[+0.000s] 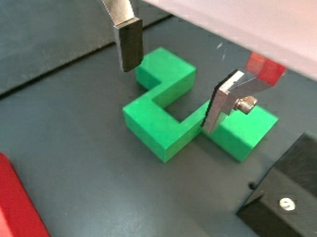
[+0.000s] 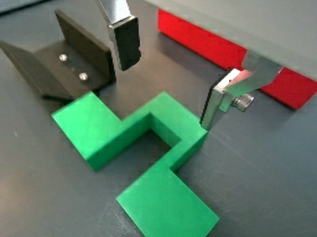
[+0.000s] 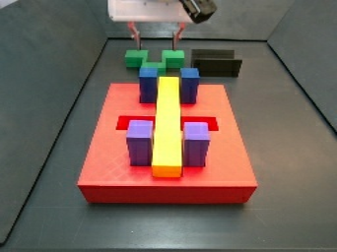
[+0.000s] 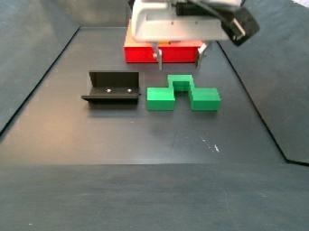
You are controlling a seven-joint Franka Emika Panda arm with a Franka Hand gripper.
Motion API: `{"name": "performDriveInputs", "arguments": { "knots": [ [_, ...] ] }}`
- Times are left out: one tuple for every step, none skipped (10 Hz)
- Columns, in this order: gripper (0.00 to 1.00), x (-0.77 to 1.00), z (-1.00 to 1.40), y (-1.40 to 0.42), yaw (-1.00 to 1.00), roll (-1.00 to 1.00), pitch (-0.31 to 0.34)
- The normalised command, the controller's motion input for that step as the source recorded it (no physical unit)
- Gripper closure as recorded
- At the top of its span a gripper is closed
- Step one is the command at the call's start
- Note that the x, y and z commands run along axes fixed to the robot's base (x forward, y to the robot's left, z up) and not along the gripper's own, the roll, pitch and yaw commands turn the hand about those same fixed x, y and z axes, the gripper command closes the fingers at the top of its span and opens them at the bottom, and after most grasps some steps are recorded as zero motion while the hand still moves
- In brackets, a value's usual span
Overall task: Pick up the green object. Move up. Place the green object on the fixture. Regrasp the green object. Move to above the board. Insert the green object.
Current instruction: Pick up the green object.
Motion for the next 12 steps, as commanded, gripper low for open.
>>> {"name": "performDriveInputs", "arguments": {
  "knots": [
    [0.00, 0.06, -0.56, 0.00, 0.02, 0.09, 0.009],
    [0.00, 0.00, -0.57, 0.00, 0.03, 0.13, 0.001],
    [0.00, -0.14, -0.55, 0.00, 0.00, 0.17, 0.000],
    [0.00, -0.06, -0.52, -0.01, 0.00, 0.14, 0.000],
    [0.00, 0.00, -0.46, -0.08, 0.01, 0.13, 0.000],
    [0.00, 0.00, -0.47, -0.08, 0.00, 0.16, 0.000],
    [0.00, -0.04, -0.44, -0.09, 0.00, 0.17, 0.000],
    [0.00, 0.00, -0.16, -0.05, 0.00, 0.07, 0.000],
    [0.00, 0.00, 0.00, 0.00, 0.00, 0.00, 0.000],
    [1.00, 0.00, 0.00, 0.00, 0.00, 0.00, 0.000],
    [1.00, 0.00, 0.00, 0.00, 0.00, 0.00, 0.000],
    [1.00, 0.00, 0.00, 0.00, 0.00, 0.00, 0.000]
  ]
}}
